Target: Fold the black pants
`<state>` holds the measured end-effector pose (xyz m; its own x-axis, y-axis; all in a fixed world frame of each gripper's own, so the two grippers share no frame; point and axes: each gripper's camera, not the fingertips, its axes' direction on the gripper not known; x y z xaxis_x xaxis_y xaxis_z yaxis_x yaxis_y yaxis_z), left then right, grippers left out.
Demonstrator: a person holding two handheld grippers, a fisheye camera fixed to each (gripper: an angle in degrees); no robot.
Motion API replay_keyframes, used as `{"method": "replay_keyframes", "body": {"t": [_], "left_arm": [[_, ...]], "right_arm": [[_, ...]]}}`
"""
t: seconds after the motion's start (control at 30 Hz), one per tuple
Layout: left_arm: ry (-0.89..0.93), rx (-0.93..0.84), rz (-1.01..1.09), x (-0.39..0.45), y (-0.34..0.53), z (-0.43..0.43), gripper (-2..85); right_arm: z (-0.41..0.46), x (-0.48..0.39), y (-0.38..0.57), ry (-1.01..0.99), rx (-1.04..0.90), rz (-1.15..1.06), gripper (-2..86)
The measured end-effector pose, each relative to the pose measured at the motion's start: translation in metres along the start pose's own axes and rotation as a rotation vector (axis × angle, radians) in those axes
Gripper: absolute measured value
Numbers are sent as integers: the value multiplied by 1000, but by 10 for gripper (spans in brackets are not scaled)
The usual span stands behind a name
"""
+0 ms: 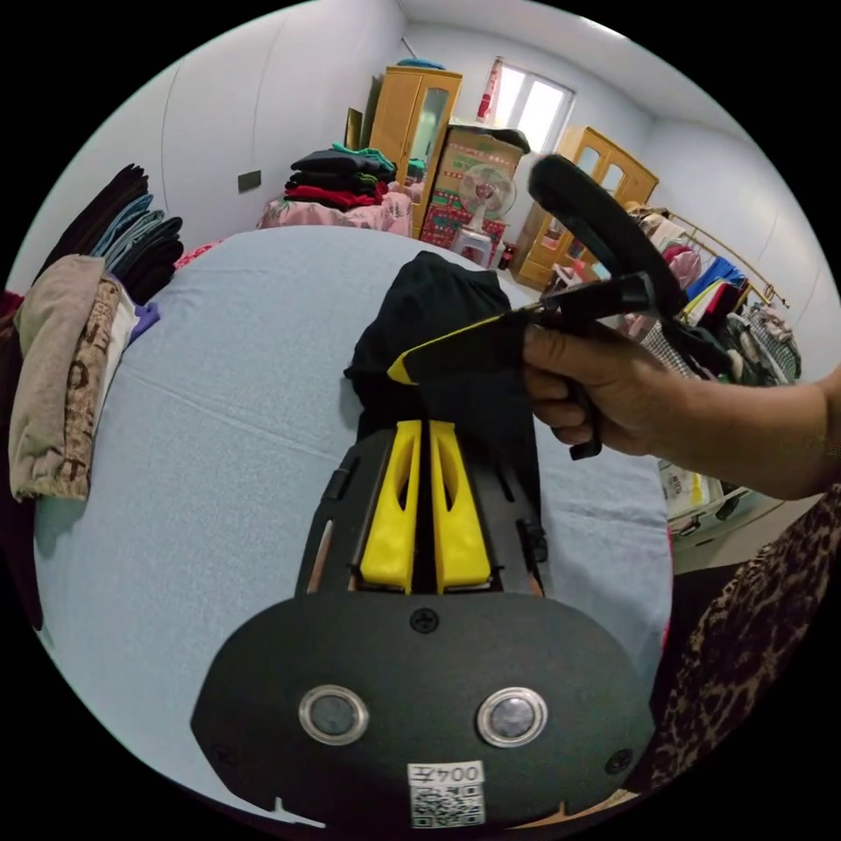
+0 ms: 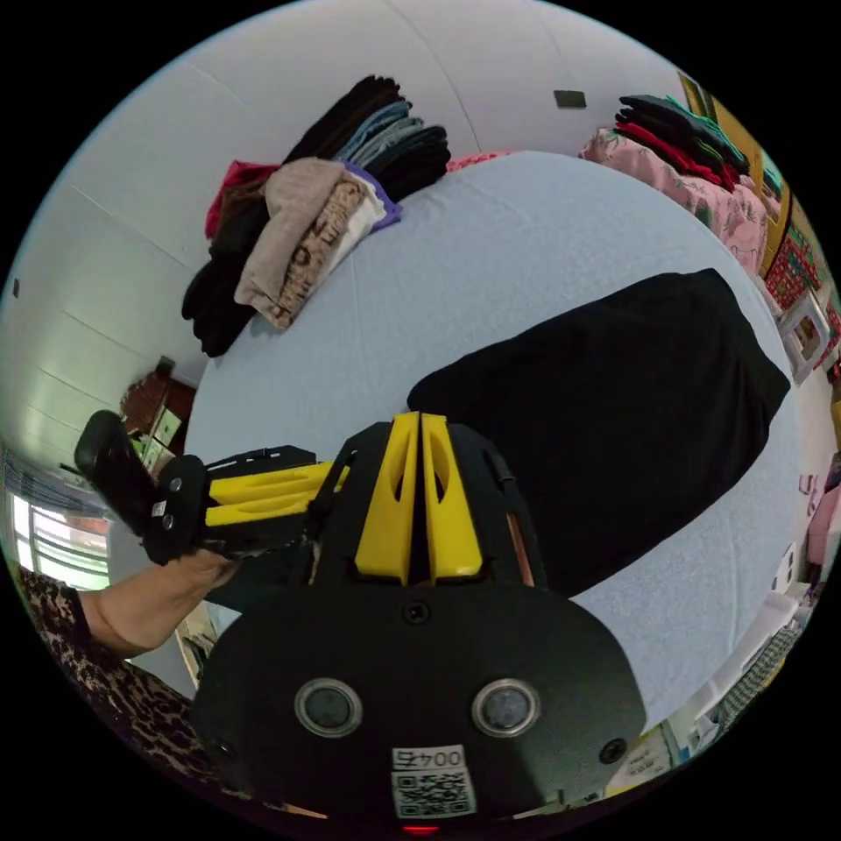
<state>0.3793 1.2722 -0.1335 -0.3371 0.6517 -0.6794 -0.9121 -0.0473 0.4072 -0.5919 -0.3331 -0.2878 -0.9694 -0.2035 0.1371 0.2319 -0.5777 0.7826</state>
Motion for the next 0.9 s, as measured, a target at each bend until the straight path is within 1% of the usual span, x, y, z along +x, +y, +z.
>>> {"method": "replay_keyframes", "body": {"t": [0.07, 0.13, 0.2, 0.27, 0.33, 0.37, 0.47, 0.57, 0.7, 0.8, 0.87, 0.9], "left_arm": [[79, 25, 3, -17, -8, -18, 12], [98, 81, -16, -35, -13, -34, 12], [71, 119, -20, -53, -19, -43, 15], [-2, 81, 72, -64, -33, -36, 28], [-36, 45, 171, -64, -44, -23, 43], [-40, 36, 228, -63, -50, -15, 56], [-31, -15, 305, -63, -66, 9, 78], [15, -54, 343, -63, -80, 28, 88], [42, -69, 338, -62, -93, 41, 81], [54, -74, 324, -64, -102, 48, 41], [65, -107, 271, -71, -110, 54, 21], [75, -111, 253, -74, -111, 54, 19]], "right_arm": [[-10, -1, 8, -27, 56, 9, -5], [-14, -2, 12, -58, 72, 19, -6], [-16, -3, 16, -86, 79, 28, -7], [-18, -6, 20, -101, 88, 34, -7], [-19, -9, 23, -117, 93, 40, -7], [-20, -11, 25, -128, 99, 42, -7], [-23, -20, 30, -134, 108, 35, -7], [-22, -30, 35, -128, 103, 20, -5], [-19, -41, 40, -125, 98, 6, 5], [-19, -54, 47, -85, 97, -27, 40], [-22, -64, 62, -3, 102, -68, 111], [-22, -66, 67, 28, 96, -84, 124]]}}
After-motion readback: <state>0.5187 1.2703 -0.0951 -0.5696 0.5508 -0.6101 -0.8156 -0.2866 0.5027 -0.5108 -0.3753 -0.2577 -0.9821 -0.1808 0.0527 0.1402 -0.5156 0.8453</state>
